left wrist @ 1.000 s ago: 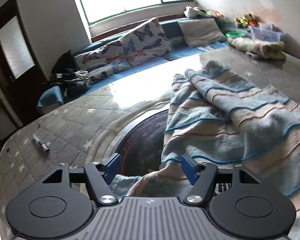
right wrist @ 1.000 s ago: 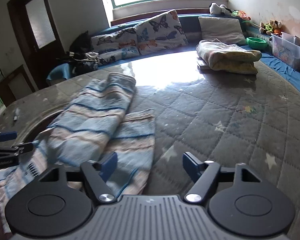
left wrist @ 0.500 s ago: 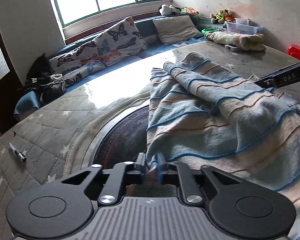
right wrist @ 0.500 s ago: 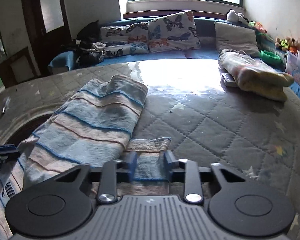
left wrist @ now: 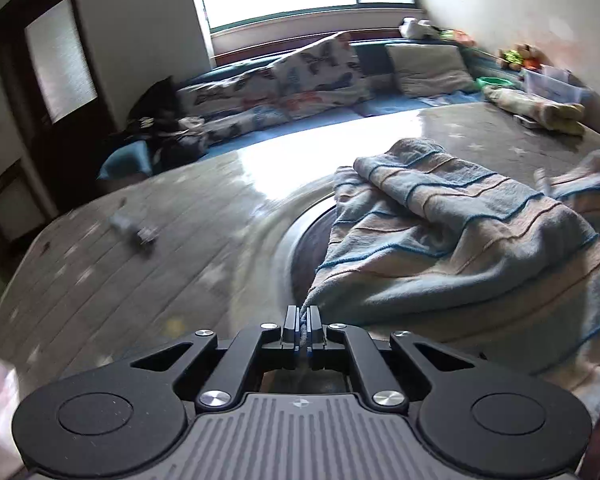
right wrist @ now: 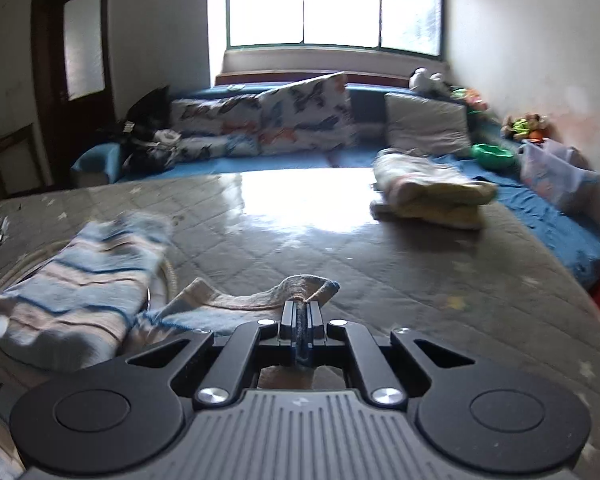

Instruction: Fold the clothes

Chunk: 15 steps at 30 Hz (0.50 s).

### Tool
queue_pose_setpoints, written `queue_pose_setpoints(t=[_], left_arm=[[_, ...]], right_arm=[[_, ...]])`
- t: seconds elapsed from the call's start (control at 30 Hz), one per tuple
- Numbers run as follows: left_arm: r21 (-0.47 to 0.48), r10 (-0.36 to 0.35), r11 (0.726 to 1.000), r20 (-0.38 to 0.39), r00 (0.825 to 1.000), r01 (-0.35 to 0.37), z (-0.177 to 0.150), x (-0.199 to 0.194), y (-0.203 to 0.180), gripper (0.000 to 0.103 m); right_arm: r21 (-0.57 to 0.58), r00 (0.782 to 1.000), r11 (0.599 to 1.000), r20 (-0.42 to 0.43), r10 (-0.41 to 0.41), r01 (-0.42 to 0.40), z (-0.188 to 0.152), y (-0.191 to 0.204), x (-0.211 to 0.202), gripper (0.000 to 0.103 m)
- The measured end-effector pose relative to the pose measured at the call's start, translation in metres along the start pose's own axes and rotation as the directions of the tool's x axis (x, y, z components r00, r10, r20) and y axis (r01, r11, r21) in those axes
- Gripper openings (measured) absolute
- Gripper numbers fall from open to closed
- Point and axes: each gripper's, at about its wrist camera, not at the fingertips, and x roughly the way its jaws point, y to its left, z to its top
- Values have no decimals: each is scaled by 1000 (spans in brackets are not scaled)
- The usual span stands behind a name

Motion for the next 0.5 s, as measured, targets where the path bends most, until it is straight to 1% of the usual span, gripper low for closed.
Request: queue_pose_setpoints(t=[0.17,0.23,0.27,0.37,0.43,0.5], left_arm=[[-26,21,999,-18,1000,-21,-24,-33,15,3],[-38,24,999,-42,999,-26,-33,-42,18,3],[-41,21,999,-58,998,-23,-37,-44,19,3],[-18,5,1000,-96,995,-7,-51,-47,17,4],[-1,-13,1000,-101,995,12,-53,-50,17,6],[-5,-24,1000,-91,996,24,-50,-54,20,9]], right_arm=[[34,997,997,34,-73,72,-23,-22,-42,4],[56,994,994,34,-100,98,-35,-30,-57,4],[68,993,991,27,-114,111,-42,-34,-64,4],[101,991,986,-32,-130,133,-64,-47,-77,4],[107,988,984,-67,-139,145,-74,-54,-82,6],[119,988,983,-85,-129,139,-77,-59,-88,7]])
